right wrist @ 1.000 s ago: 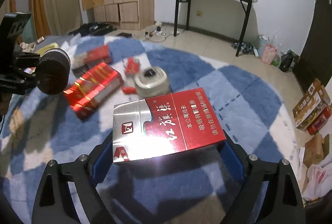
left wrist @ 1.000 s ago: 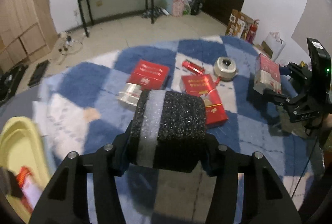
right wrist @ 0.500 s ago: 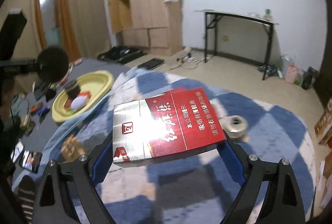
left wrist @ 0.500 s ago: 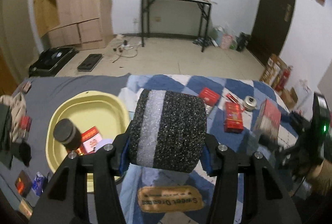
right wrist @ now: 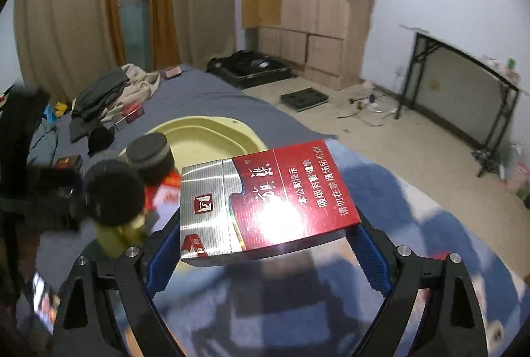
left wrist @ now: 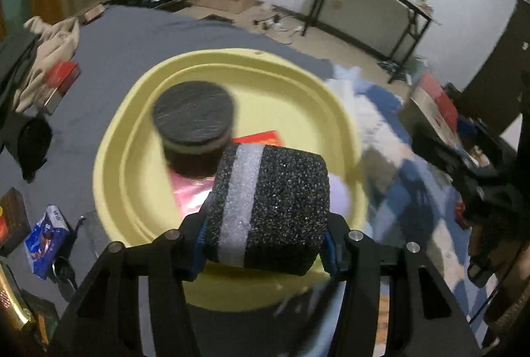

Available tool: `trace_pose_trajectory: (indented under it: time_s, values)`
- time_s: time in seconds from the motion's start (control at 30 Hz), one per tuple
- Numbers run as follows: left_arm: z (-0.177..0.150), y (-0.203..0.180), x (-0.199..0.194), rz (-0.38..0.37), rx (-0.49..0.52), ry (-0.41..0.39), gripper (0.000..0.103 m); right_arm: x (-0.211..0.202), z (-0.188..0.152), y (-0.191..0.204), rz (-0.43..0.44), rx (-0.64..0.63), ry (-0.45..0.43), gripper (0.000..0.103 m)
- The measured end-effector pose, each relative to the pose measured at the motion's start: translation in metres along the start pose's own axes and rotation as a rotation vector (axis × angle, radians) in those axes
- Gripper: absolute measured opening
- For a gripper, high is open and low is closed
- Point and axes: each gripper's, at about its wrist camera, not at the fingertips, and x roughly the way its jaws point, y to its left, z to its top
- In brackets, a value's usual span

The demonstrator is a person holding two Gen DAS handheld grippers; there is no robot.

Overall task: Organize rigid objects
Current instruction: 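Carry both items to the yellow tray and release them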

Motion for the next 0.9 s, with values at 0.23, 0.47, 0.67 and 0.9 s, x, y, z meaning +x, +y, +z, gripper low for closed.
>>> trace_pose_trajectory:
  time_s: [0.23, 0.47, 0.67, 0.9]
  values:
    - [-0.003, 0.02, 0.024, 0.036, -0.044, 0.018, 0.055, 0.105, 0.039, 0.024, 0.028, -0.108, 0.171, 0.092]
    - [-0.007, 0.025, 0.023, 0.029, -0.095, -0.005, 0.064, 0.155, 0.048, 0.031, 0.093, -0.14, 0.224, 0.092]
    - [-0.001, 0.026, 0.009, 0.043, -0.131, -0.071, 0.094, 0.156, 0.044, 0.032, 0.102, -0.151, 0.246, 0.097]
    - [0.016, 0.0, -0.034, -0.045, -0.121, -0.171, 0.103, 0.089, 0.044, 0.016, 0.038, -0.086, 0.118, 0.103]
